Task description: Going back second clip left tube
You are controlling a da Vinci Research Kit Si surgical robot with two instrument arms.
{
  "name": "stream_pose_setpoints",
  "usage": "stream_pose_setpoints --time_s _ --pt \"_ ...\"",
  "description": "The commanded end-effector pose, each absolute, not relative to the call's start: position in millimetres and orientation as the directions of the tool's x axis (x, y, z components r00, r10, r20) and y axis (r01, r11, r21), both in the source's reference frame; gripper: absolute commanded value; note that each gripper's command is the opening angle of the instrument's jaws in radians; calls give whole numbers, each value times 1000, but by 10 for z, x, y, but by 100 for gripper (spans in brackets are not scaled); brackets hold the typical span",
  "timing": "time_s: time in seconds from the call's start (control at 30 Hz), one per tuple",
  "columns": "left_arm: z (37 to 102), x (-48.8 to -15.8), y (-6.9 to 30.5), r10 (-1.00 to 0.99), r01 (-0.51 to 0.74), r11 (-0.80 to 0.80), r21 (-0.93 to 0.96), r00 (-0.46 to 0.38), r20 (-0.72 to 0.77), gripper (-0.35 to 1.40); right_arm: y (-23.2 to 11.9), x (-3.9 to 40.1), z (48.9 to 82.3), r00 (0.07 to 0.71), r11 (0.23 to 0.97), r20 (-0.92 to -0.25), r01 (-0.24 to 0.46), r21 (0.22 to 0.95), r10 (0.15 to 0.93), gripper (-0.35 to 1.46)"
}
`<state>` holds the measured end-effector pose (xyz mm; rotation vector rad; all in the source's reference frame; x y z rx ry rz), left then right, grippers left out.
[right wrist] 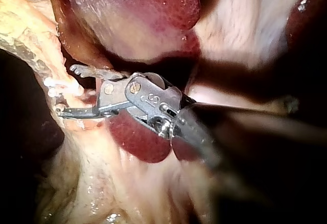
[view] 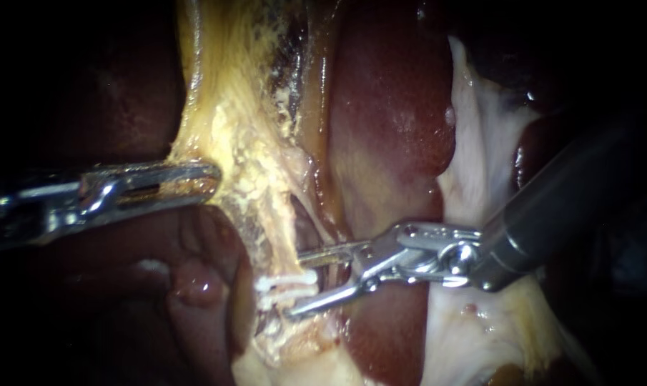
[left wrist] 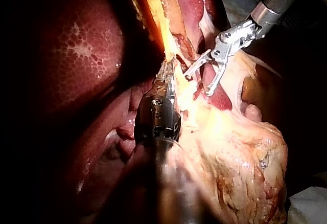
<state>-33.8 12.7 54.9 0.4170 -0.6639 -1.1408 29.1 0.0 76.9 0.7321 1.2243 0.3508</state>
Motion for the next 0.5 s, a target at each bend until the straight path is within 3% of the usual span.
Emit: stream_pose_setpoints --time_s 0.03,0.5 --pt "549 -338 127 -927 692 373 618 259 269 -35 3 285 764 314 735 -733 137 664 603 58" --pt "558 -338 127 -926 692 376 617 260 272 -35 72 201 679 204 834 -839 138 534 504 59"
